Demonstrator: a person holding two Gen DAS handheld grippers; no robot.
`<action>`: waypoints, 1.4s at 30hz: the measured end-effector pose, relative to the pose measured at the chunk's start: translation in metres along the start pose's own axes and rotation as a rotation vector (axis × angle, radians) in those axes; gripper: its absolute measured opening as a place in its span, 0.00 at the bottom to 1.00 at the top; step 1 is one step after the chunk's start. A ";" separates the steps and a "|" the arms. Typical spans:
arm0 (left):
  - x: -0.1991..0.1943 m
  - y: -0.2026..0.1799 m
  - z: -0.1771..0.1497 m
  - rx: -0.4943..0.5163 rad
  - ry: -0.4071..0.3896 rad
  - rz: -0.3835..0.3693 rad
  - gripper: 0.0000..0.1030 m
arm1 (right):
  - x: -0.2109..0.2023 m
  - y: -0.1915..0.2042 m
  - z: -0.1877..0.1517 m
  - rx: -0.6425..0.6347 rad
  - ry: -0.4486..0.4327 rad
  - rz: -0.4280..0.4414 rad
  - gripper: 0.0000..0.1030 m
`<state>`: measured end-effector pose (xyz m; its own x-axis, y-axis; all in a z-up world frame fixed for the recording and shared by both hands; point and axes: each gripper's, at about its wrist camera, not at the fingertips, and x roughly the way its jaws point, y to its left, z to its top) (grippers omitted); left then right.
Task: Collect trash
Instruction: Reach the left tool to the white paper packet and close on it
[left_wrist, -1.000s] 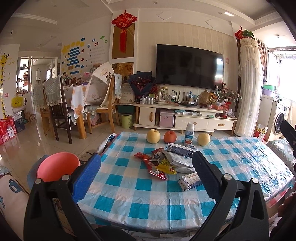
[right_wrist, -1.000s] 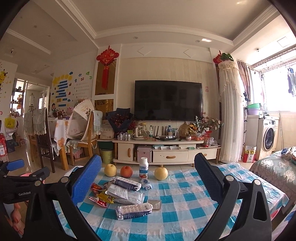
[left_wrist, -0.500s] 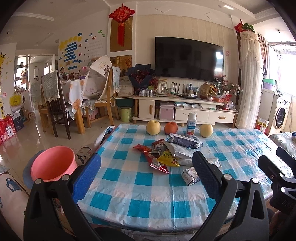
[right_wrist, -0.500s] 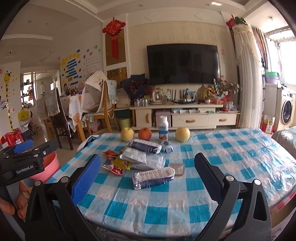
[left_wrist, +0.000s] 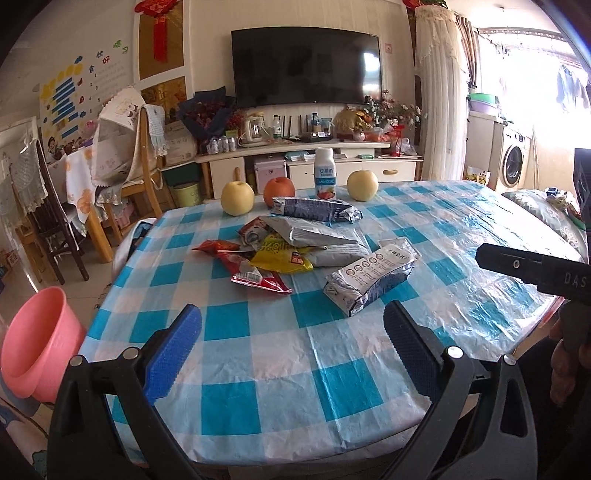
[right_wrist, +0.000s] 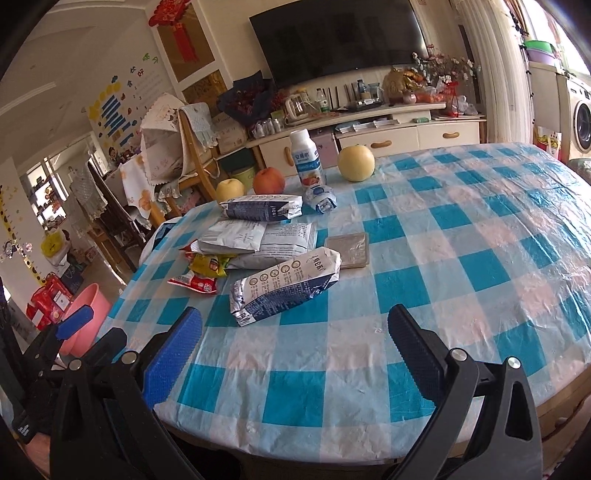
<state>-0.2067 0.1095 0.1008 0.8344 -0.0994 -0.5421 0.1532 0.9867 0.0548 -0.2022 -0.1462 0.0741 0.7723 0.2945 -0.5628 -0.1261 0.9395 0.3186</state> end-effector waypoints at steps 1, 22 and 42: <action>0.005 -0.001 0.001 -0.009 0.002 0.002 0.96 | 0.003 -0.001 0.002 -0.005 -0.006 -0.011 0.96; 0.094 -0.013 0.056 -0.127 0.063 -0.002 0.96 | 0.089 -0.011 0.008 0.000 0.180 0.058 0.95; 0.206 -0.051 0.093 0.128 0.292 0.253 0.96 | 0.132 -0.034 0.017 0.084 0.271 0.146 0.78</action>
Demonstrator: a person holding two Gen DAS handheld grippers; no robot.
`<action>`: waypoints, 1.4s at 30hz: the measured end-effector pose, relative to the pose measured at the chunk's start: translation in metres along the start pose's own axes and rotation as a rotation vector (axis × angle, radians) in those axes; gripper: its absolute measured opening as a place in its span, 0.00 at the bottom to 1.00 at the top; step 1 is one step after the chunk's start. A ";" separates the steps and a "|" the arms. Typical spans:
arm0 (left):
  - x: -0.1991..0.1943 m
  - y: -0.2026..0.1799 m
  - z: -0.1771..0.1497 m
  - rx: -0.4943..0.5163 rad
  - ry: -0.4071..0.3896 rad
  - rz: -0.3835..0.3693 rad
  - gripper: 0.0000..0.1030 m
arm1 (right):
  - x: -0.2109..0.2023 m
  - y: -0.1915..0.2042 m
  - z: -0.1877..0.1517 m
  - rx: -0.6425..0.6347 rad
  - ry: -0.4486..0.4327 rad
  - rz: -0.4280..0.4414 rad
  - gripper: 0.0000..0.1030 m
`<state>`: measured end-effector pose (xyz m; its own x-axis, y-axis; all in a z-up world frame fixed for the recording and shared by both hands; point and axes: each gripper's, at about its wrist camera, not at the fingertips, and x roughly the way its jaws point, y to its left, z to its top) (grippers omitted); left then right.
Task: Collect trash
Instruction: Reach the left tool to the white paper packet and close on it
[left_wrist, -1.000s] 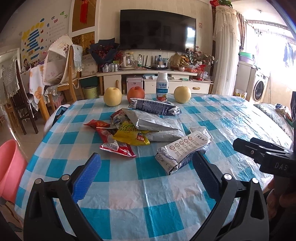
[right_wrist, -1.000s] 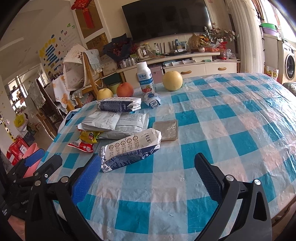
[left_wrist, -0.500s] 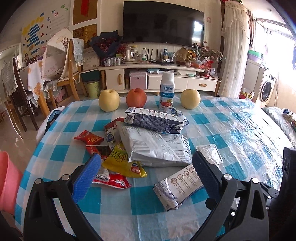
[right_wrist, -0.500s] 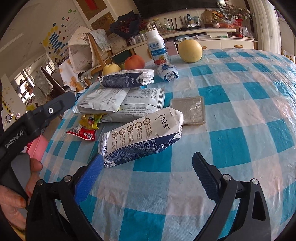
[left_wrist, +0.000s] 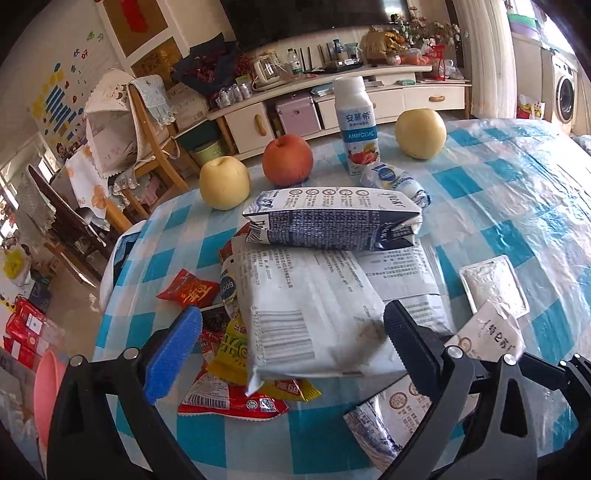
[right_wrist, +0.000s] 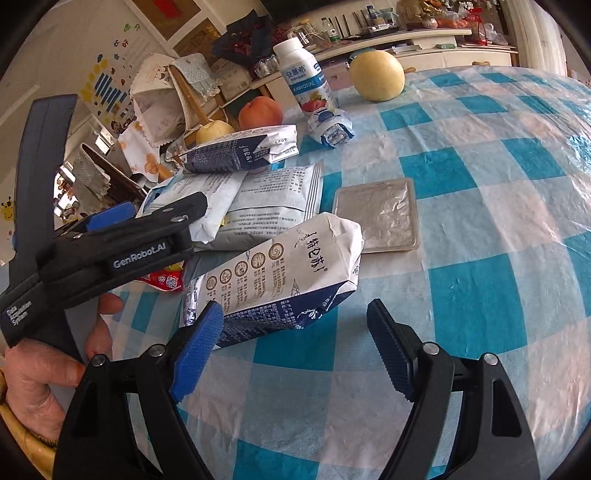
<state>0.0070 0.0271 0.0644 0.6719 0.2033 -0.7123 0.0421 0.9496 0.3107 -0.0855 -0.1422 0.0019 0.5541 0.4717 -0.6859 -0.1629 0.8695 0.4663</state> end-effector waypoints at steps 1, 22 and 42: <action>0.003 0.001 0.001 -0.002 0.011 0.003 0.96 | 0.000 0.000 0.000 -0.001 0.000 -0.001 0.78; 0.021 0.006 -0.002 -0.025 0.027 -0.067 0.66 | 0.003 0.008 0.000 -0.057 0.001 -0.052 0.83; -0.037 0.086 -0.093 -0.267 0.033 -0.263 0.51 | 0.007 0.028 -0.009 -0.122 0.034 -0.006 0.71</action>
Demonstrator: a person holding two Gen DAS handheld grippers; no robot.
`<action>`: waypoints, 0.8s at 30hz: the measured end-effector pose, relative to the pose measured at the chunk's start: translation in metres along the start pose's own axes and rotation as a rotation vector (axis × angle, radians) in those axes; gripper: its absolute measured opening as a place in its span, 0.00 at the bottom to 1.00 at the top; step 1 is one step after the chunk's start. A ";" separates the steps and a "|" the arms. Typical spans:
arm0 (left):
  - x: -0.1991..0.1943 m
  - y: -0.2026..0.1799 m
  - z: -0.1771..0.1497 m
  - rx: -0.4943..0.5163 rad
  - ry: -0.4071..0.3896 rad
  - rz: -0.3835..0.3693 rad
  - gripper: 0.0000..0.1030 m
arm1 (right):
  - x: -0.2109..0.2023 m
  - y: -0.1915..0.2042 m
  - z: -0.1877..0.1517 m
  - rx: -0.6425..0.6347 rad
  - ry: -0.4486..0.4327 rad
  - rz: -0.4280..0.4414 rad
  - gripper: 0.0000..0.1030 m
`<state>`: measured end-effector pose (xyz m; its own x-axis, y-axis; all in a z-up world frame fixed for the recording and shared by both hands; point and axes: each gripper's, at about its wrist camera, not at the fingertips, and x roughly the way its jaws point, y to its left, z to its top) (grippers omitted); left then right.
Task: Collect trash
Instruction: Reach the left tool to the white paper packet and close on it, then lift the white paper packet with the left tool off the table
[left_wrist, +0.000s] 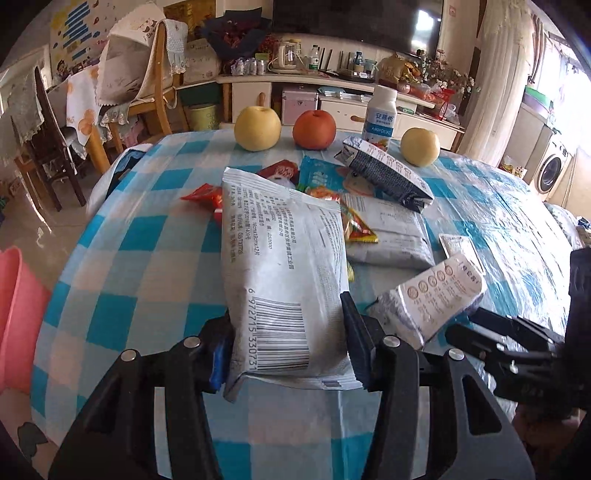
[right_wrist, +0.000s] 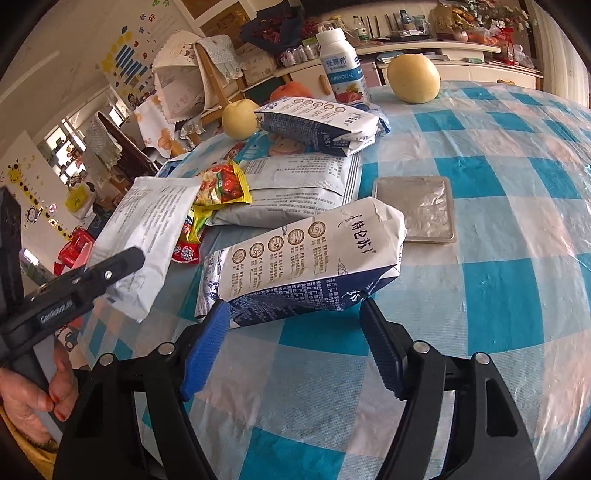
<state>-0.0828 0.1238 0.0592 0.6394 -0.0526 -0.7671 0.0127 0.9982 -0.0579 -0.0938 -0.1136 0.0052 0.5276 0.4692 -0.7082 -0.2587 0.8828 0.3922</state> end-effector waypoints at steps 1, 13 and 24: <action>-0.002 0.003 -0.007 -0.004 0.008 -0.007 0.51 | 0.000 0.000 0.001 -0.001 -0.003 -0.004 0.71; 0.006 0.018 -0.038 0.034 0.010 0.040 0.81 | 0.018 0.011 0.031 0.016 -0.069 -0.023 0.85; 0.024 0.011 -0.036 0.065 -0.012 0.059 0.85 | 0.023 0.067 0.052 -0.244 -0.149 -0.089 0.87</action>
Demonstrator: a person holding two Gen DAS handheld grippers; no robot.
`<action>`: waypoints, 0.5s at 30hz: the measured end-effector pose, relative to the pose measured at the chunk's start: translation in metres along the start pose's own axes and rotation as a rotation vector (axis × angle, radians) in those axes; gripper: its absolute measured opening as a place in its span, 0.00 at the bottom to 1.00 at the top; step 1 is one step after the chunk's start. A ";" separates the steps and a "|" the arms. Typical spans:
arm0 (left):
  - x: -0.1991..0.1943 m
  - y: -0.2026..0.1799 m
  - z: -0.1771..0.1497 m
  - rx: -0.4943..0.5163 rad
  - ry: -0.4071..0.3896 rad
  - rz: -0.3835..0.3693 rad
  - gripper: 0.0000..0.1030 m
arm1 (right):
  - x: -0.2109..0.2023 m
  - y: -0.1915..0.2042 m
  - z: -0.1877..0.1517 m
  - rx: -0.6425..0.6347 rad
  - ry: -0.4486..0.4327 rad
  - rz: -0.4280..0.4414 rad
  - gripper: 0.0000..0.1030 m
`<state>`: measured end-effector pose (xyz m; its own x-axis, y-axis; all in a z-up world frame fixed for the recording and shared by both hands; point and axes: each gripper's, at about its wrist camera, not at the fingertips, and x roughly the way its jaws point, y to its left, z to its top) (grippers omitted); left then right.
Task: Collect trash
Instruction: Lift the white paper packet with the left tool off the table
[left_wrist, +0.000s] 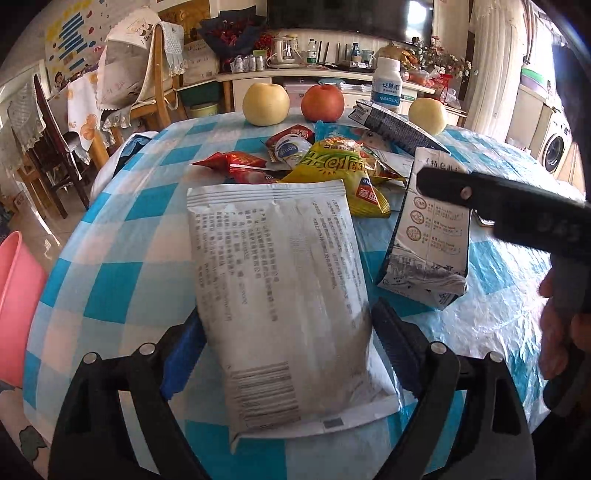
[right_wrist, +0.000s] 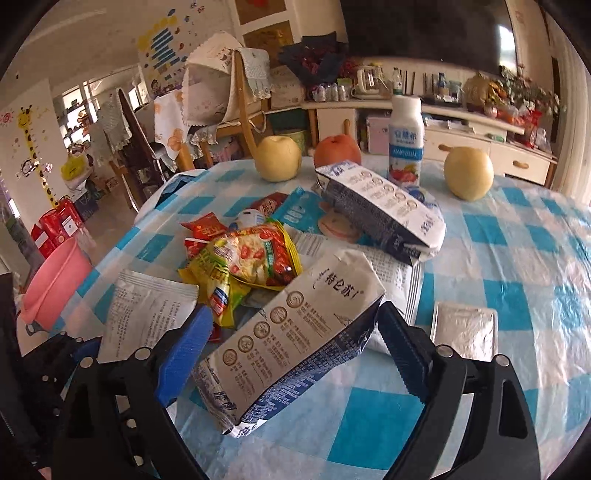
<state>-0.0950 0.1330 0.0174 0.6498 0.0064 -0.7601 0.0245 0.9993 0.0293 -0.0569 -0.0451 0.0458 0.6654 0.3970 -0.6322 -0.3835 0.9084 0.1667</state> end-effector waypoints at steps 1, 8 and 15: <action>0.002 -0.001 0.000 0.002 0.003 0.007 0.83 | -0.003 0.002 0.003 -0.015 -0.014 0.001 0.88; 0.005 0.013 0.001 -0.054 0.003 -0.022 0.62 | 0.020 0.021 0.025 -0.078 0.037 0.115 0.91; 0.005 0.034 -0.002 -0.122 -0.003 -0.030 0.57 | 0.078 0.039 0.035 -0.095 0.173 0.099 0.91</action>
<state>-0.0920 0.1672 0.0134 0.6522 -0.0232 -0.7577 -0.0489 0.9962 -0.0726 0.0023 0.0256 0.0296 0.5050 0.4477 -0.7379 -0.5052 0.8465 0.1679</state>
